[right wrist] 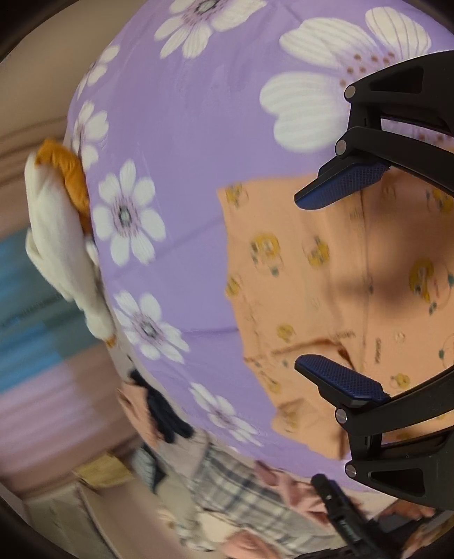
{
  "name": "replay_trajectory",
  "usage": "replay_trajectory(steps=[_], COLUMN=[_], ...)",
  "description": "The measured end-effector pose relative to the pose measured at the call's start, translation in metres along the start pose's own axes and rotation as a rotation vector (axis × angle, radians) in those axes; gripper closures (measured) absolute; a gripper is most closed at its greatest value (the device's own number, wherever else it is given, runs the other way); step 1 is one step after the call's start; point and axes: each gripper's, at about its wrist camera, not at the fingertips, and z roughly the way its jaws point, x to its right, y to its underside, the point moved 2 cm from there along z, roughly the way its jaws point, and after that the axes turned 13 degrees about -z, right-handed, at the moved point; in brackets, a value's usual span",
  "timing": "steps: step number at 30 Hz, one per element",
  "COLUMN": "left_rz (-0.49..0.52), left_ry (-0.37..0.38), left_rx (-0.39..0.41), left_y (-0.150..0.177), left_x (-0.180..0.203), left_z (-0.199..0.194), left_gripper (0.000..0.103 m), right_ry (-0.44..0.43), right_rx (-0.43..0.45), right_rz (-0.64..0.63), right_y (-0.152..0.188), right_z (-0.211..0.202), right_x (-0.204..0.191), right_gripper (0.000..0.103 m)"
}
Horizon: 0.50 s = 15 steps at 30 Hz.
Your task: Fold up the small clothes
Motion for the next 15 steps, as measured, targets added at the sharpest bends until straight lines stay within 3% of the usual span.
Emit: replay_trajectory(steps=[1,4,9,15], left_rz=[-0.025,-0.07,-0.09,-0.135], left_ry=[0.0,-0.016,-0.039,-0.012], left_rx=[-0.005,-0.032,-0.045,-0.074], left_y=[0.001,0.005,0.01,0.013], left_x=[-0.012,-0.038,-0.06,-0.074], left_z=[0.0,0.002,0.002,0.004], left_gripper=[0.053,0.062,0.063,0.063], right_ry=[-0.013,-0.061,-0.133,-0.139], right_rx=[-0.014,-0.05,-0.117,-0.21], right_rz=[-0.034,-0.137,-0.233,-0.314], right_y=[0.0,0.0,0.001,0.01], right_z=[0.005,0.02,0.05,0.088], right_x=[-0.012,-0.047,-0.087,-0.108], right_gripper=[0.018,0.018,0.018,0.018])
